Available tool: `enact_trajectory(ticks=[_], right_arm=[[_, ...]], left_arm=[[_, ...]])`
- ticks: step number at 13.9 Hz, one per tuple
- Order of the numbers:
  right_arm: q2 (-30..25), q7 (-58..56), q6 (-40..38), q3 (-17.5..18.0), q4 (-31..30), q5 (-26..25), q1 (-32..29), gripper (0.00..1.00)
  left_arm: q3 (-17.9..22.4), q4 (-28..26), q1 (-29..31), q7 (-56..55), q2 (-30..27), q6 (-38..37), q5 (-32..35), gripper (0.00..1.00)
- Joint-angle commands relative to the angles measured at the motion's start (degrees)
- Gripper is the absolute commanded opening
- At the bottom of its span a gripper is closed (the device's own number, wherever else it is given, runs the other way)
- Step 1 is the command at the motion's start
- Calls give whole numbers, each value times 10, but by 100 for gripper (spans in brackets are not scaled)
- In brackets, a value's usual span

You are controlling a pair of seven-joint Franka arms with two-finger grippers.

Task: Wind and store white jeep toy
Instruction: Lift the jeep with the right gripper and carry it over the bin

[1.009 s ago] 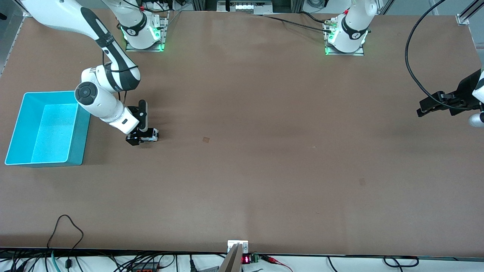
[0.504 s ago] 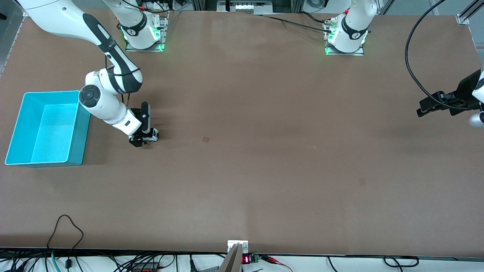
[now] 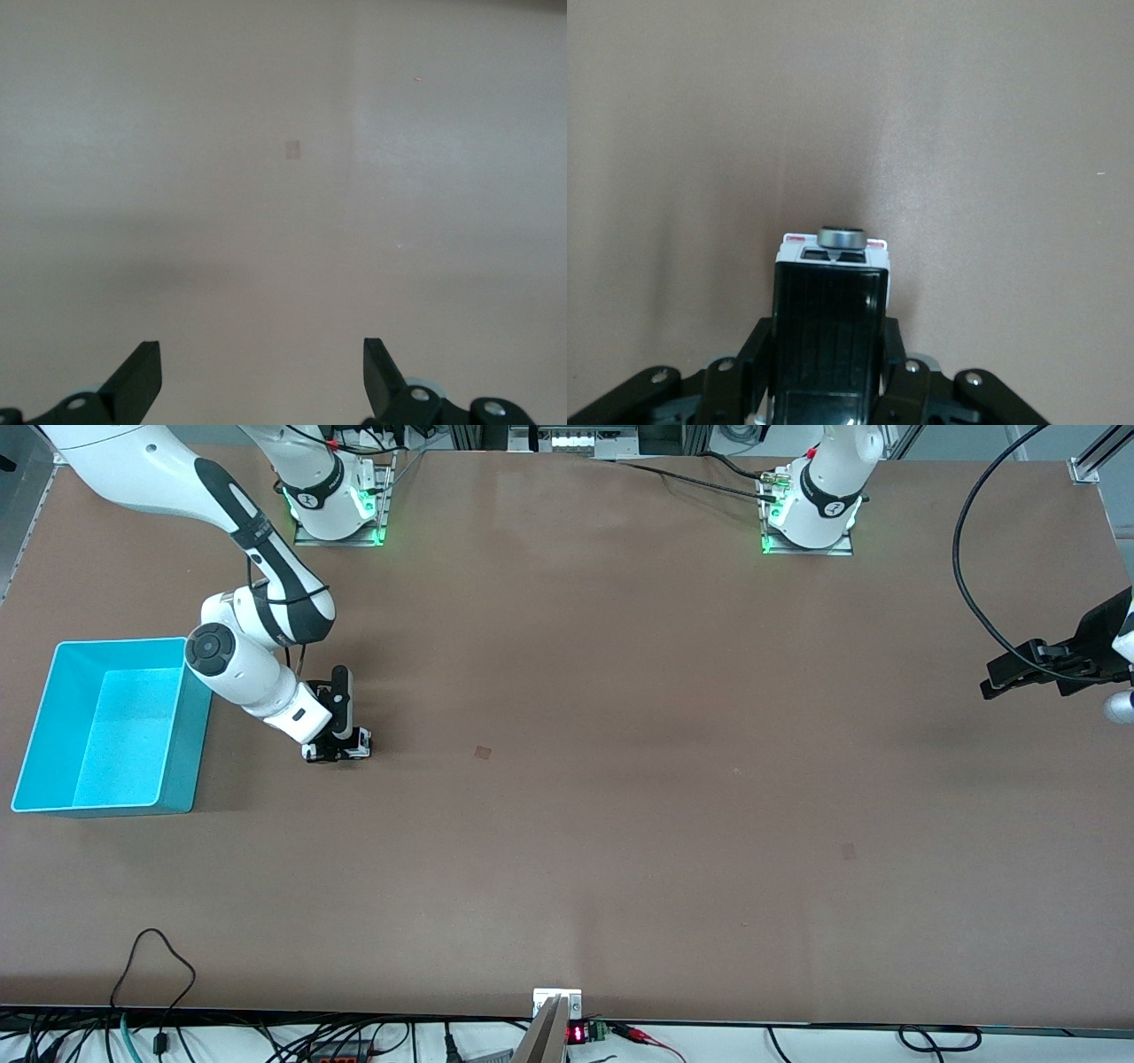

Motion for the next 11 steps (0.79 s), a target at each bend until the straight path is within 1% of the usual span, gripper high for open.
enact_trajectory(ticks=[1, 4, 5, 6, 8, 9, 11], right_arm=[[6, 4, 8, 3, 1, -9, -6, 0], [-7, 32, 4, 3, 1, -10, -6, 0], [-27, 50, 0, 3, 0, -9, -7, 0], [-54, 79, -24, 3, -1, -9, -8, 0], [-119, 169, -100, 2, 0, -9, -9, 0], [-149, 221, -128, -4, 0, -9, -11, 0], [-193, 315, -165, -34, 1, -8, -11, 0]], left_arm=[[-4, 1, 5, 4, -3, 2, -4, 100], [-4, 1, 5, 4, -3, 2, -4, 100], [-4, 1, 5, 4, -3, 1, -5, 100], [-4, 1, 5, 4, -3, 1, -4, 100], [-4, 1, 5, 4, -3, 1, -4, 100], [-4, 1, 6, 4, -3, 1, -5, 100], [-4, 1, 6, 4, -3, 1, -5, 100]])
